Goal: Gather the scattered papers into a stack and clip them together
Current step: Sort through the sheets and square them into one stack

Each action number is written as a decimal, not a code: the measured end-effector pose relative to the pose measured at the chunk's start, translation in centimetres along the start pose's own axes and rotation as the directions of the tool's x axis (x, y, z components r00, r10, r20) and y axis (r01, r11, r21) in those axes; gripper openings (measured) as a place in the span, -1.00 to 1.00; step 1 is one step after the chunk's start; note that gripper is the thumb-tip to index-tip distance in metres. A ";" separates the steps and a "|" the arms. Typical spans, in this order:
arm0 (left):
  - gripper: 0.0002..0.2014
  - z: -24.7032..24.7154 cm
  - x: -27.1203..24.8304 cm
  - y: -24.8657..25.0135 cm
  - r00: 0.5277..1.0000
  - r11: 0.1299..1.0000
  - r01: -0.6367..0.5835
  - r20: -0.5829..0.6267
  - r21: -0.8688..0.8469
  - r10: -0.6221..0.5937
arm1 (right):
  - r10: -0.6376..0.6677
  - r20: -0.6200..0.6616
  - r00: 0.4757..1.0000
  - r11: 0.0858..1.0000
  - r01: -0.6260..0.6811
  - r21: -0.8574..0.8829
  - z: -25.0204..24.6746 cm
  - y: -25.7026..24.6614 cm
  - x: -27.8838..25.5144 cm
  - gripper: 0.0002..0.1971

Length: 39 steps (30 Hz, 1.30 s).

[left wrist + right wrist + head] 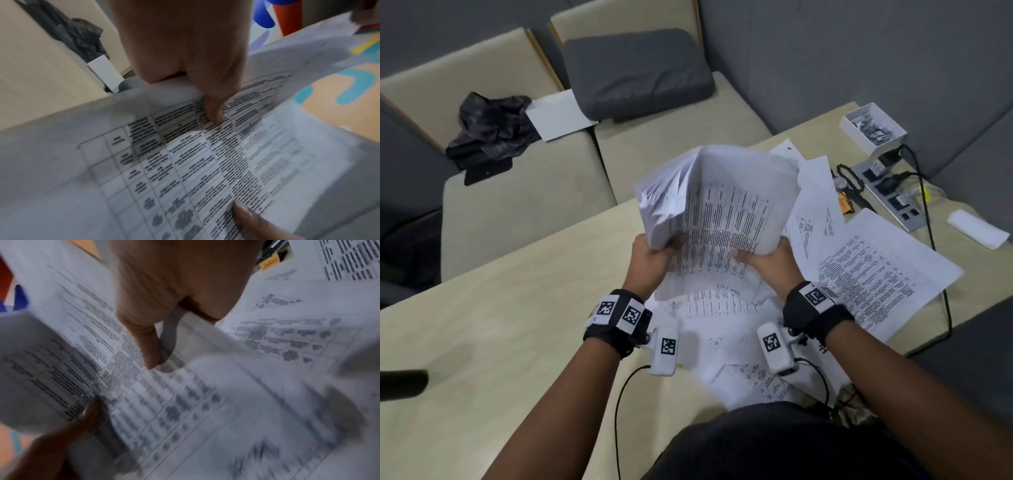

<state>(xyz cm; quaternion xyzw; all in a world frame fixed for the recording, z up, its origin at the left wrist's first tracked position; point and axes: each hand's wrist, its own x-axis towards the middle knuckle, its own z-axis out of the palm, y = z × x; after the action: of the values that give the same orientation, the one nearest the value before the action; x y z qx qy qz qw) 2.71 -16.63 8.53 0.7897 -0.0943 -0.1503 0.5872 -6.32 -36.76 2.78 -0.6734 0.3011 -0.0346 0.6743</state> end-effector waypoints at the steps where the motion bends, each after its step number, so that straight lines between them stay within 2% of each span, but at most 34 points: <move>1: -0.85 -0.3 0.3 0.0 1.000 0.999 0.001 -0.009 0.040 -0.001 | -0.032 0.021 0.999 0.999 0.032 -0.021 -0.4 -0.3 0.0 -0.52; 4: -0.79 -1.9 0.9 -1.4 0.998 0.990 0.051 -0.047 0.128 -0.045 | -0.075 0.116 0.990 0.995 0.082 -0.057 -2.3 -0.1 0.5 -0.64; 5: -0.75 -2.7 1.0 -2.1 0.994 0.984 0.086 -0.074 0.158 -0.075 | -0.053 0.089 0.995 0.995 0.060 -0.077 -3.2 0.6 1.1 -0.63; 7: -0.70 -4.4 0.9 -4.1 0.977 0.961 0.193 -0.127 0.200 -0.169 | 0.016 -0.072 0.997 0.986 -0.028 -0.162 -5.5 1.9 2.4 -0.59; 9: -0.66 -6.2 0.4 -6.5 0.939 0.924 0.331 -0.161 0.191 -0.303 | 0.080 -0.240 0.968 0.957 -0.142 -0.253 -7.9 3.3 3.9 -0.54; 11: -0.67 -7.7 -0.4 -8.8 0.893 0.877 0.444 -0.173 0.184 -0.416 | 0.131 -0.295 0.947 0.924 -0.224 -0.309 -9.5 4.3 5.2 -0.47; 15: -0.74 -8.9 -1.8 -12.3 0.811 0.783 0.584 -0.191 0.213 -0.552 | 0.207 -0.194 0.959 0.882 -0.268 -0.386 -9.5 5.2 7.0 -0.31; 17: -0.74 -8.8 -2.2 -14.0 0.791 0.761 0.612 -0.193 0.216 -0.581 | 0.232 -0.135 0.963 0.892 -0.266 -0.366 -8.4 5.4 7.3 -0.26; 19: -0.74 -8.5 -2.2 -15.3 0.774 0.744 0.632 -0.195 0.216 -0.602 | 0.236 -0.101 0.966 0.887 -0.257 -0.384 -6.9 5.5 7.3 -0.31; 21: -0.73 -7.8 -2.2 -16.0 0.772 0.740 0.636 -0.186 0.220 -0.608 | 0.209 -0.079 0.975 0.848 -0.221 -0.483 -5.4 5.4 7.0 -0.41; 23: -0.71 -7.1 -2.2 -16.5 0.784 0.753 0.621 -0.170 0.217 -0.598 | 0.178 -0.043 0.983 0.755 -0.165 -0.635 -3.9 5.3 6.4 -0.38; 24: -0.71 -7.0 -2.3 -16.7 0.789 0.758 0.615 -0.166 0.217 -0.592 | 0.135 -0.031 0.990 0.683 -0.115 -0.721 -3.2 5.4 6.0 -0.34; 26: -0.71 -6.7 -2.2 -16.9 0.798 0.768 0.603 -0.153 0.217 -0.583 | -0.048 -0.036 0.998 0.564 -0.003 -0.826 -2.4 5.6 5.1 -0.32; 29: -0.72 -6.7 -2.3 -16.8 0.805 0.781 0.593 -0.144 0.198 -0.575 | -0.274 0.029 0.961 0.438 0.151 -0.886 -1.5 6.0 4.0 -0.42; 33: -0.72 -7.4 -2.7 -17.0 0.802 0.786 0.595 -0.170 0.166 -0.572 | -0.339 0.002 0.941 0.377 0.138 -0.916 -1.1 6.1 3.1 -0.76; 35: -0.73 -7.8 -2.9 -17.1 0.794 0.781 0.606 -0.186 0.155 -0.579 | -0.364 0.036 0.931 0.328 0.164 -0.930 -1.1 5.9 2.8 -0.83; 36: -0.73 -8.0 -3.0 -17.2 0.787 0.774 0.614 -0.191 0.152 -0.587 | -0.334 0.070 0.940 0.341 0.189 -0.921 -1.0 5.8 2.7 -0.80; 37: -0.73 -8.2 -3.1 -17.4 0.780 0.768 0.623 -0.193 0.148 -0.595 | -0.279 0.096 0.955 0.395 0.206 -0.895 -0.7 5.5 2.5 -0.74; 39: -0.73 -8.2 -3.3 -17.4 0.773 0.760 0.632 -0.184 0.151 -0.606 | -0.114 0.105 0.988 0.563 0.152 -0.813 0.0 5.2 2.3 -0.58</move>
<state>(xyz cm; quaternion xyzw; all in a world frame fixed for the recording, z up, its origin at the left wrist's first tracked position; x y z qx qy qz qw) 2.01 -3.15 -5.54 0.8400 0.1941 -0.2761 0.4249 -6.35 -37.33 -2.87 -0.9296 0.2178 0.0713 0.2886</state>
